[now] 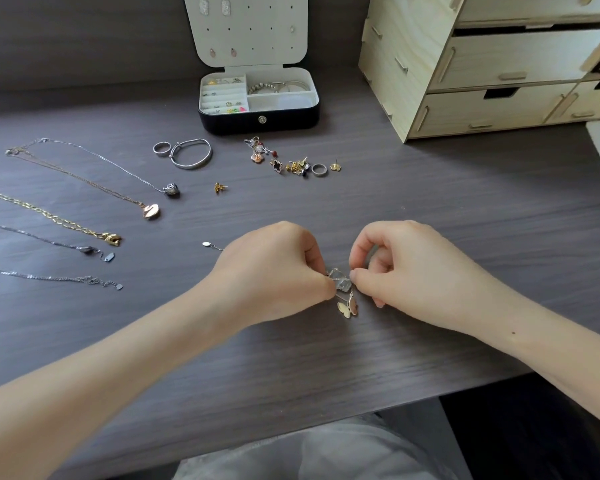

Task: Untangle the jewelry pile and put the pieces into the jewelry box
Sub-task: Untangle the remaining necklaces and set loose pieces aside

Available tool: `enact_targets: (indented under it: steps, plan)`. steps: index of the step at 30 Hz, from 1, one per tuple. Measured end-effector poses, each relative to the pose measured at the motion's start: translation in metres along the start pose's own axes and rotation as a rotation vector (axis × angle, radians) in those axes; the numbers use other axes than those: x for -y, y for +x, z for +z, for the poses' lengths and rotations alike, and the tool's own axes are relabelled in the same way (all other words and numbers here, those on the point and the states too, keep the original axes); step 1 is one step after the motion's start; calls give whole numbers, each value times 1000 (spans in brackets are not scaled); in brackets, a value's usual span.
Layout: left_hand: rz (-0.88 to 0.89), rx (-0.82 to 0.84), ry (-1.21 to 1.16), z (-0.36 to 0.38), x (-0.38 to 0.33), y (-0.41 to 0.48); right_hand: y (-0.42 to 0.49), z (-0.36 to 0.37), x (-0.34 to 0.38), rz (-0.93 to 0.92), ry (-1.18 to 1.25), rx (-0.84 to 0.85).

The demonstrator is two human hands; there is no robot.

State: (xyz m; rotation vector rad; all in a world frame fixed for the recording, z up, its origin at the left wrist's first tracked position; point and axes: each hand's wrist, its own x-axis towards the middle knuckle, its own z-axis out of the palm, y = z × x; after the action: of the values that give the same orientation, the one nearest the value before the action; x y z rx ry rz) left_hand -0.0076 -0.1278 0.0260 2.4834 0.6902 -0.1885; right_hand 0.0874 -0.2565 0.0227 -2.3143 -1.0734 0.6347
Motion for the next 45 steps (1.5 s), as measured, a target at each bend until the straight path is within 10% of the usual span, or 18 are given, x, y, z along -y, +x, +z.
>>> enact_targets:
  steps: [45]
  plan:
    - [140, -63, 27, 5, 12, 0, -13, 1, -15, -376, -172, 5]
